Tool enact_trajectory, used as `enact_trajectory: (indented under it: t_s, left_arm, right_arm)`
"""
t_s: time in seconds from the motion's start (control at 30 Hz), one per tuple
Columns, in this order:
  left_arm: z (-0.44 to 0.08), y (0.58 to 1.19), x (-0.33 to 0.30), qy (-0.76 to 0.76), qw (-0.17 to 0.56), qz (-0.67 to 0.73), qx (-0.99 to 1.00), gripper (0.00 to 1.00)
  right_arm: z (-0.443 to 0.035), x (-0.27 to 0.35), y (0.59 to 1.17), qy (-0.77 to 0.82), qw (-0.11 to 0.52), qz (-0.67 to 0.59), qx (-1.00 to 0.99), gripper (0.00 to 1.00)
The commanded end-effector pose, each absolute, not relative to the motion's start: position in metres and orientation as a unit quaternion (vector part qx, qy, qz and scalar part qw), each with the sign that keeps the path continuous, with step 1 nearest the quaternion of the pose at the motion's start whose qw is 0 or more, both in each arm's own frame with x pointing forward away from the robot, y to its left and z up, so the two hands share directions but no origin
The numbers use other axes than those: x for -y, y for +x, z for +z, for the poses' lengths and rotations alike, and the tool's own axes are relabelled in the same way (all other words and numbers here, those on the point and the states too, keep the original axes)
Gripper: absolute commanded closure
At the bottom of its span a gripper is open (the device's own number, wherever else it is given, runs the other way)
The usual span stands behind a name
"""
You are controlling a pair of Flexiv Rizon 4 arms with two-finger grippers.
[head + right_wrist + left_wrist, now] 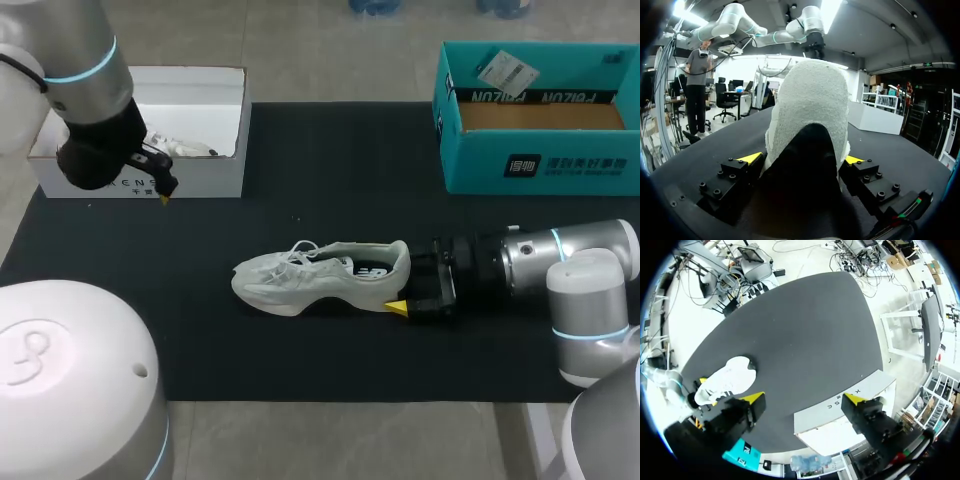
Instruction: Take the shoe out of the shoebox, open the shoe tongue, remove and reinsert the insole, then place the shoe into the shoebox
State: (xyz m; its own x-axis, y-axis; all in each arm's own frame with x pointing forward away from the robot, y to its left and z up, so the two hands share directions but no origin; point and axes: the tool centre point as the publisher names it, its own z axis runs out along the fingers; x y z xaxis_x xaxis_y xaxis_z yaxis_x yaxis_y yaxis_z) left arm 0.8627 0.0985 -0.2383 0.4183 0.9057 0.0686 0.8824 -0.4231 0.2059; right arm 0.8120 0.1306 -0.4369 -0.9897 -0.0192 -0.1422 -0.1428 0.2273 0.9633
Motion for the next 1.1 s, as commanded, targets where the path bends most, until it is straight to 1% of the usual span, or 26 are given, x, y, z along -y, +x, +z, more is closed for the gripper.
enact_trajectory:
  t_s: [0.03, 0.4, 0.47, 0.5, 0.53, 0.63, 0.7, 0.73, 0.77, 0.8, 0.83, 0.9, 0.93, 1.0, 1.07, 1.1]
  left_arm:
    - [-0.239, 0.858, -0.102, 0.838, 0.084, 0.094, -0.53, 0.0]
    - [-0.239, 0.858, -0.102, 0.838, 0.084, 0.094, -0.53, 0.0]
    - [-0.232, 0.847, -0.075, 0.739, 0.117, 0.076, -0.659, 0.0]
    - [-0.229, 0.845, -0.063, 0.685, 0.116, 0.065, -0.717, 0.0]
    - [-0.227, 0.84, -0.054, 0.645, 0.075, 0.033, -0.76, 0.0]
    - [-0.23, 0.817, -0.031, 0.57, 0.084, 0.056, -0.815, 0.0]
    - [-0.233, 0.805, -0.014, 0.526, 0.067, 0.034, -0.847, 0.0]
    - [-0.235, 0.802, -0.005, 0.502, 0.077, 0.051, -0.86, 0.0]
    - [-0.236, 0.797, 0.001, 0.481, 0.068, 0.025, -0.874, 0.0]
    - [-0.235, 0.798, 0.005, 0.455, 0.056, -0.012, -0.889, 0.0]
    - [-0.236, 0.797, 0.009, 0.43, 0.067, -0.003, -0.9, 0.0]
    - [-0.234, 0.801, 0.013, 0.382, 0.055, -0.053, -0.921, 0.0]
    - [-0.234, 0.804, 0.013, 0.354, 0.064, -0.046, -0.932, 0.0]
    - [-0.233, 0.812, 0.01, 0.305, 0.042, -0.092, -0.947, 0.0]
    - [-0.232, 0.823, 0.002, 0.232, 0.054, -0.088, -0.967, 0.0]
    - [-0.233, 0.83, 0.0, 0.214, 0.044, -0.114, -0.969, 0.0]
  right_arm:
    - [-0.445, -0.135, 0.81, -0.052, 0.05, 0.619, -0.782, 1.0]
    - [-0.445, -0.135, 0.81, -0.052, 0.05, 0.619, -0.782, 1.0]
    - [-0.445, -0.135, 0.81, -0.052, 0.05, 0.619, -0.782, 1.0]
    - [-0.445, -0.135, 0.81, -0.052, 0.05, 0.619, -0.782, 1.0]
    - [-0.445, -0.135, 0.81, -0.052, 0.05, 0.619, -0.782, 1.0]
    - [-0.445, -0.135, 0.81, -0.052, 0.05, 0.619, -0.782, 1.0]
    - [-0.445, -0.135, 0.81, -0.052, 0.05, 0.619, -0.782, 1.0]
    - [-0.445, -0.135, 0.81, -0.052, 0.05, 0.619, -0.782, 1.0]
    - [-0.445, -0.135, 0.81, -0.052, 0.05, 0.619, -0.782, 1.0]
    - [-0.445, -0.135, 0.81, -0.052, 0.05, 0.619, -0.782, 1.0]
    - [-0.445, -0.135, 0.81, -0.052, 0.05, 0.619, -0.782, 1.0]
    - [-0.445, -0.135, 0.81, -0.052, 0.05, 0.619, -0.782, 1.0]
    - [-0.445, -0.135, 0.81, -0.052, 0.05, 0.619, -0.782, 1.0]
    - [-0.445, -0.135, 0.81, -0.052, 0.05, 0.619, -0.782, 1.0]
    - [-0.445, -0.135, 0.81, -0.052, 0.05, 0.619, -0.782, 1.0]
    - [-0.445, -0.135, 0.81, -0.052, 0.05, 0.619, -0.782, 1.0]
